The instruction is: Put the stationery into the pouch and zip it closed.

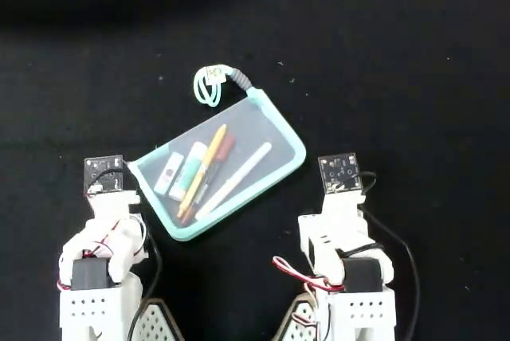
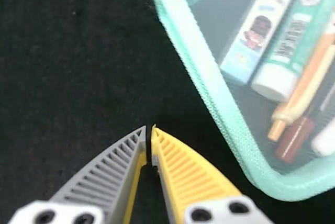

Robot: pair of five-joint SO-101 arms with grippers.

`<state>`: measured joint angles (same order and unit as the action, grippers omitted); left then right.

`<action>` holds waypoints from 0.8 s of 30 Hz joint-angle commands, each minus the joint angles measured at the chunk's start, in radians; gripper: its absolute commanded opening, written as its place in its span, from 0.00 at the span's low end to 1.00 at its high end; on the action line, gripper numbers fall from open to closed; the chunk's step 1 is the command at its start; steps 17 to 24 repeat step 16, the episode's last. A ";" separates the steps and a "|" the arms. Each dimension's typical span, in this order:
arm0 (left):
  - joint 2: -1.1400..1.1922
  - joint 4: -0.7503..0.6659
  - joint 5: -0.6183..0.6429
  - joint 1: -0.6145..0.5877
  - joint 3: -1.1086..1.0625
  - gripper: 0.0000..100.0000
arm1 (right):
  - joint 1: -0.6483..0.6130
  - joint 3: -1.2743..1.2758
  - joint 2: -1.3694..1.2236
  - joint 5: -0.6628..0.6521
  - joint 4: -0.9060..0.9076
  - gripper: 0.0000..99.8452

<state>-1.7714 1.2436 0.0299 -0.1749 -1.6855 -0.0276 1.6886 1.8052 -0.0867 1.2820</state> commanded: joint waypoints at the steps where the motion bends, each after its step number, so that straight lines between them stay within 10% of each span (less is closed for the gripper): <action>1: -0.005 0.006 -0.006 -0.038 -0.016 0.03 | 0.011 -0.002 0.045 -0.006 0.005 0.20; 24: -0.005 0.008 -0.006 -0.061 -0.016 0.03 | 0.011 -0.002 0.045 -0.006 0.005 0.20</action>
